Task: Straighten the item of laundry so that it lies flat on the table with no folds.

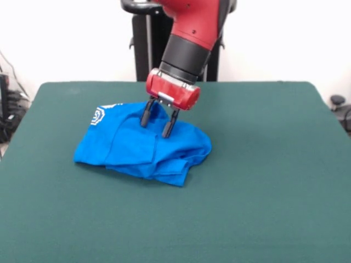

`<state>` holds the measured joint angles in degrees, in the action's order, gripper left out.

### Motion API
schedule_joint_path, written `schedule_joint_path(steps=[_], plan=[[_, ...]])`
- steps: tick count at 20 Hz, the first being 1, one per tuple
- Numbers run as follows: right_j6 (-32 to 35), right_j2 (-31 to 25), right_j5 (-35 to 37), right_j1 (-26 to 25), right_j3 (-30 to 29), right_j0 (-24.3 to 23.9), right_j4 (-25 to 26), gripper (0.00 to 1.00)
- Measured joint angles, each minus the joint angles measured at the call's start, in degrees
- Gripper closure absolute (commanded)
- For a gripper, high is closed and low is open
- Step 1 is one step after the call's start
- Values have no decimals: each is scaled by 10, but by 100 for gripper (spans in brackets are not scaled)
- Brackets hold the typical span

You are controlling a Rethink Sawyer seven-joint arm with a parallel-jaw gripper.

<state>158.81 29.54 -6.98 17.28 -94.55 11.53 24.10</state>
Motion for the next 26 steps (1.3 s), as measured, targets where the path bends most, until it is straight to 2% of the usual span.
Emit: schedule_joint_path(steps=[7, 15, 21, 26], plan=[[0, 32, -42, -48, 0, 24, -55, 0], [0, 57, -47, -62, -1, 38, -73, 0], [0, 62, -47, -44, -6, 37, -73, 0], [0, 66, -47, -5, -11, 35, -73, 0]])
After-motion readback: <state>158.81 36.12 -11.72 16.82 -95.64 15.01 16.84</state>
